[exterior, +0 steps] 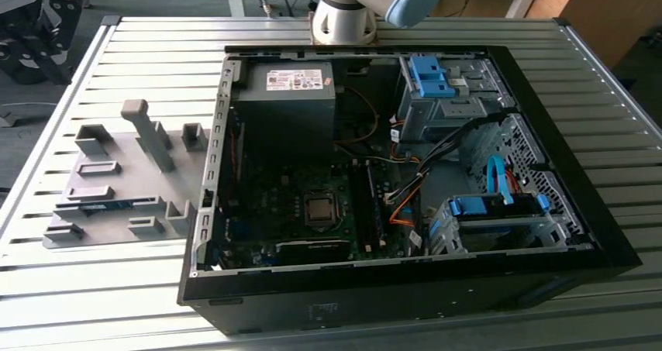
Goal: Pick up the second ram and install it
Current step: 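Pick up the second ram and move it above second insertion slot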
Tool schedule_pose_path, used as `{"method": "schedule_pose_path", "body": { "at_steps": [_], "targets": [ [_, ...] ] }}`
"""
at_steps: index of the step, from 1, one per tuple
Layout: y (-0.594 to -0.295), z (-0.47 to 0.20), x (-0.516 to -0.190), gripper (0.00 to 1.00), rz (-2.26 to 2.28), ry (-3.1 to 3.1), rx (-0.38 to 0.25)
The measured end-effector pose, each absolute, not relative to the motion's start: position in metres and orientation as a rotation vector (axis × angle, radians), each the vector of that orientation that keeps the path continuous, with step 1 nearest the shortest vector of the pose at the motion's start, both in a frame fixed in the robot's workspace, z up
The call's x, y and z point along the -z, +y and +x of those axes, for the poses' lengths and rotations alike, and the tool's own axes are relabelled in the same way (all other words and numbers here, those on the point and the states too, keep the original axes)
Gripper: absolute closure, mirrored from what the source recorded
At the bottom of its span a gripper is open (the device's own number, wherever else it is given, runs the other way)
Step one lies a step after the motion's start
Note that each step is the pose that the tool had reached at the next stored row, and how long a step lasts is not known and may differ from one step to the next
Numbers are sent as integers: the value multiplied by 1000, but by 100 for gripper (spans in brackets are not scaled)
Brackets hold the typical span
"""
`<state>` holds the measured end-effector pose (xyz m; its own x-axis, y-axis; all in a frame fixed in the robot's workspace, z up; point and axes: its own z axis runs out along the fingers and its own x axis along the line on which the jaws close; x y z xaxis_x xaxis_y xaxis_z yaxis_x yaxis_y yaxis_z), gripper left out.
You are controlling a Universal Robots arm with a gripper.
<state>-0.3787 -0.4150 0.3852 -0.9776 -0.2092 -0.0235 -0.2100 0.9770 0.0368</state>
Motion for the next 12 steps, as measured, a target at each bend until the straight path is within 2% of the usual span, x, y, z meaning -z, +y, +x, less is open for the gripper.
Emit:
{"method": "schedule_pose_path", "body": {
  "at_steps": [12],
  "targets": [
    [-415, -379, -385, 89, -648, 3058, -64]
  ]
}}
